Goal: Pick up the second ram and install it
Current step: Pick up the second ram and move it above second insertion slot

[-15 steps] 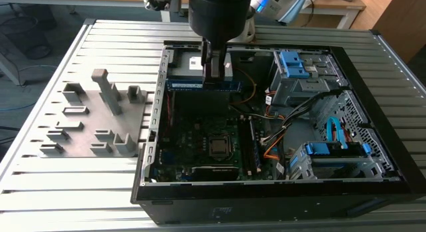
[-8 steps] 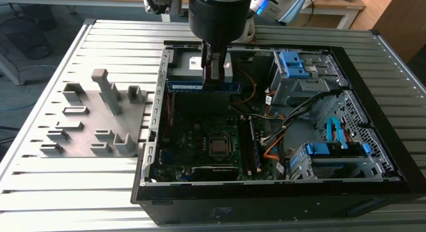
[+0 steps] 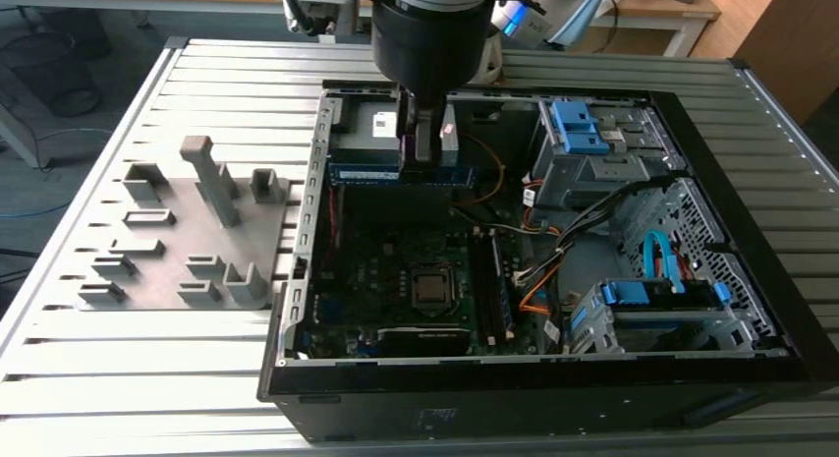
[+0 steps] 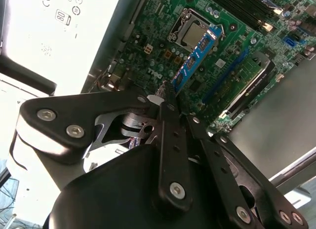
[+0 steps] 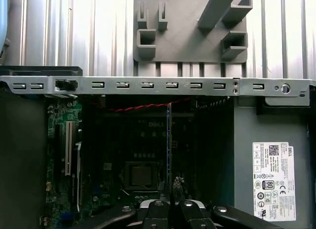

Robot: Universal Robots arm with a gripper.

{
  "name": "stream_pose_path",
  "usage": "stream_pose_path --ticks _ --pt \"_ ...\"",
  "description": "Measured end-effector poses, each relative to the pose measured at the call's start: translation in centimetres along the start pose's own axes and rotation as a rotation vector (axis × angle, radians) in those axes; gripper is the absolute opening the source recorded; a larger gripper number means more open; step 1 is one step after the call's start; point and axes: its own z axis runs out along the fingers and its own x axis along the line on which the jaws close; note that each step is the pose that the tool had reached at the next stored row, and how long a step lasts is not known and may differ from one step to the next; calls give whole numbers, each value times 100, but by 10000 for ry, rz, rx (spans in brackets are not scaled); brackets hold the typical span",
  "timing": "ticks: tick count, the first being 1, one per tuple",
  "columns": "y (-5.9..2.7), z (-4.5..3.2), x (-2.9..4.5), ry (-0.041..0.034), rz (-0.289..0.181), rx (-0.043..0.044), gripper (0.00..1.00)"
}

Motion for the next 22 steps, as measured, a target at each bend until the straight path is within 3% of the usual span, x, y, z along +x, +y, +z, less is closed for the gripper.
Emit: stream_pose_path --ticks 22 --pt "-17 154 13 1 -2 0 14"
